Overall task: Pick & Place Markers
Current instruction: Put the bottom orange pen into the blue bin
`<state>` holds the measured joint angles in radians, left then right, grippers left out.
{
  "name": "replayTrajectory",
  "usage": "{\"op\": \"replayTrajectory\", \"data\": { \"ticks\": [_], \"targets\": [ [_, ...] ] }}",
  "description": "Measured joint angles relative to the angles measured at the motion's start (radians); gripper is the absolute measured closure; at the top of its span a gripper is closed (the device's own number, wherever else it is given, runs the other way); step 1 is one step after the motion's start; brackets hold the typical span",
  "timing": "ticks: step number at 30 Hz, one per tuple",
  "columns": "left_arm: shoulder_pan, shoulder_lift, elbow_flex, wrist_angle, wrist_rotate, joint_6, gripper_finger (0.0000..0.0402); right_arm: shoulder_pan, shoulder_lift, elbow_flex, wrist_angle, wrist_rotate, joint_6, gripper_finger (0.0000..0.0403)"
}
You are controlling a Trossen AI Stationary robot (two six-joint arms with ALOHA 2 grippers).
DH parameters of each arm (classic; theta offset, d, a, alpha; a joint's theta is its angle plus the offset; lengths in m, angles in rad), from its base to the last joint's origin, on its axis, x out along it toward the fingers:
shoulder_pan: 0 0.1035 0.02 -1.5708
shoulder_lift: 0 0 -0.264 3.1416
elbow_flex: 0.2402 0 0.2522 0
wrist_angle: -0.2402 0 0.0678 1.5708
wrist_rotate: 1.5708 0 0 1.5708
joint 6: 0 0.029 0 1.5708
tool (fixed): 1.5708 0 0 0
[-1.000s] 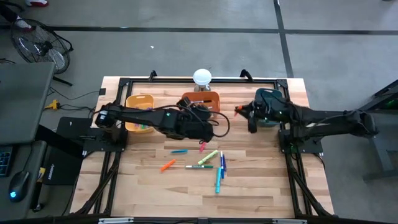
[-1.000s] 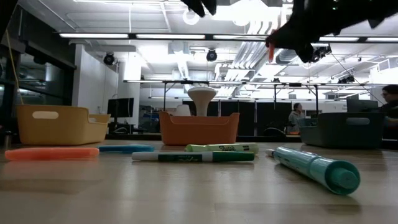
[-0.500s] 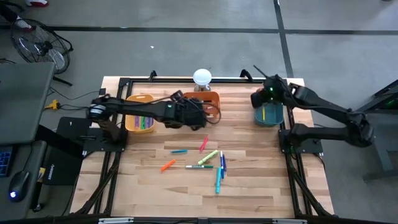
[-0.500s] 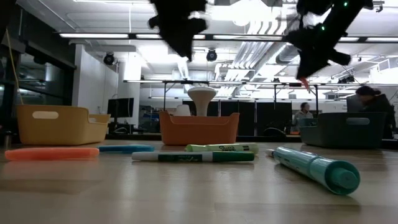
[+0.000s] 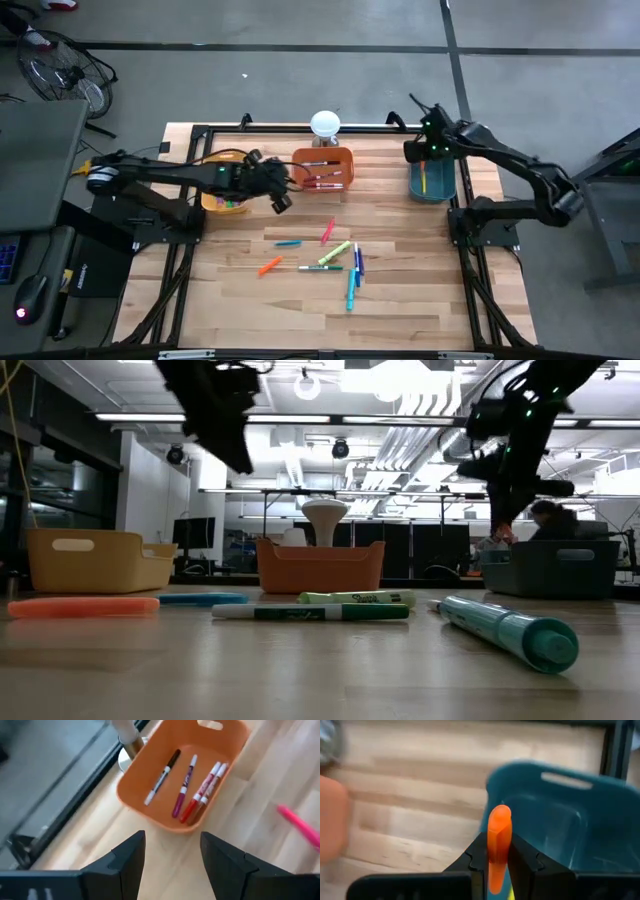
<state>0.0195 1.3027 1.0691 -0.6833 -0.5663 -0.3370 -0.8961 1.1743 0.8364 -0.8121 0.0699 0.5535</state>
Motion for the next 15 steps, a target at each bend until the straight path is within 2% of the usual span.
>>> {"op": "replayTrajectory", "data": {
  "ticks": [8, 10, 12, 15],
  "targets": [
    [0.000, -0.229, -0.189, 0.029, 0.136, -0.103, 0.0216, -0.002, 0.130, 0.000, -0.092, -0.032, 0.049, 0.0365],
    [0.000, -0.270, -0.221, -0.035, 0.142, -0.122, 0.0216, -0.002, 0.145, 0.000, -0.126, -0.050, 0.063, 0.0365],
    [0.000, -0.290, -0.234, 0.006, 0.144, -0.134, 0.0216, -0.002, 0.150, 0.000, -0.142, -0.062, 0.068, 0.0365],
    [0.000, -0.313, -0.258, -0.040, 0.147, -0.138, 0.0216, 0.002, 0.153, 0.000, -0.174, -0.077, 0.082, 0.0365]
  ]
}}
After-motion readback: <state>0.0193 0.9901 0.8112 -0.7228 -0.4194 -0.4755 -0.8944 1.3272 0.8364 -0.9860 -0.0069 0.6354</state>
